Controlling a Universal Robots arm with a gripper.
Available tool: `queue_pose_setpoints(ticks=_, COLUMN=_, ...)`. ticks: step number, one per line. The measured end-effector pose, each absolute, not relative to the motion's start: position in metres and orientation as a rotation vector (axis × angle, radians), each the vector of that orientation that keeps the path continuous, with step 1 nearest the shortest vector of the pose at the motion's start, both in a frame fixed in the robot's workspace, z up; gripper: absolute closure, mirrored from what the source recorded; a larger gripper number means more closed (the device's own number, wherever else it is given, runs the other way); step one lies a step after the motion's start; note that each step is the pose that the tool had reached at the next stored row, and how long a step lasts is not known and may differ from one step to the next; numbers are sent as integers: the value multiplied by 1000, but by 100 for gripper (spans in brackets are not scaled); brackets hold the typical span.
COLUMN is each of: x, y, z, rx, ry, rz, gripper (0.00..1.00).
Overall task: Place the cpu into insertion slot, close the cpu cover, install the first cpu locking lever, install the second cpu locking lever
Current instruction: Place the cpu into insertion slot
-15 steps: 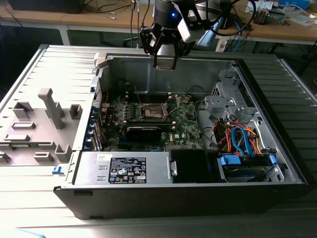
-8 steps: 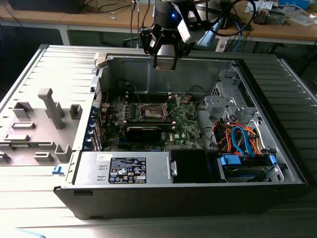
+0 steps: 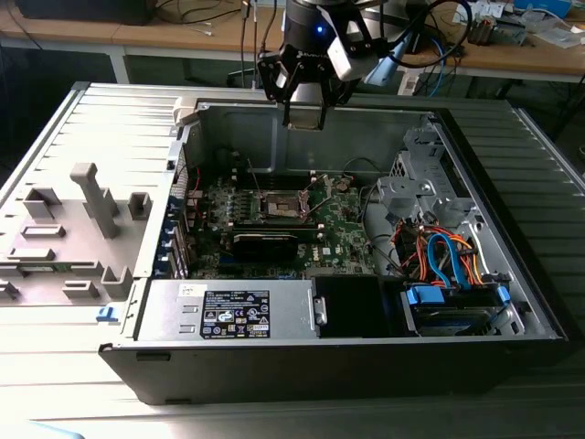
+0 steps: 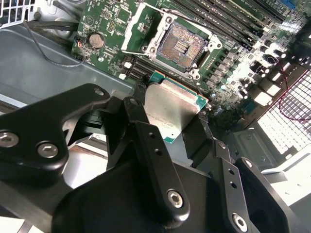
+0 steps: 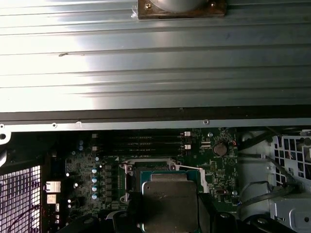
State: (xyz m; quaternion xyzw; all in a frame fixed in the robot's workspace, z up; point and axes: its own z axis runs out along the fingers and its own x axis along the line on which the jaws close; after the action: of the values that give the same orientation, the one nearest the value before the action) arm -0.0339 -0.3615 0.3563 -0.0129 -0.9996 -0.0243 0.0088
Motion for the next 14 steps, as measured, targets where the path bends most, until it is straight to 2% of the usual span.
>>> queue_pose_setpoints(ticks=14, x=-34, y=-371, z=354, rx=-41, ry=-3123, rz=-75, gripper=45)
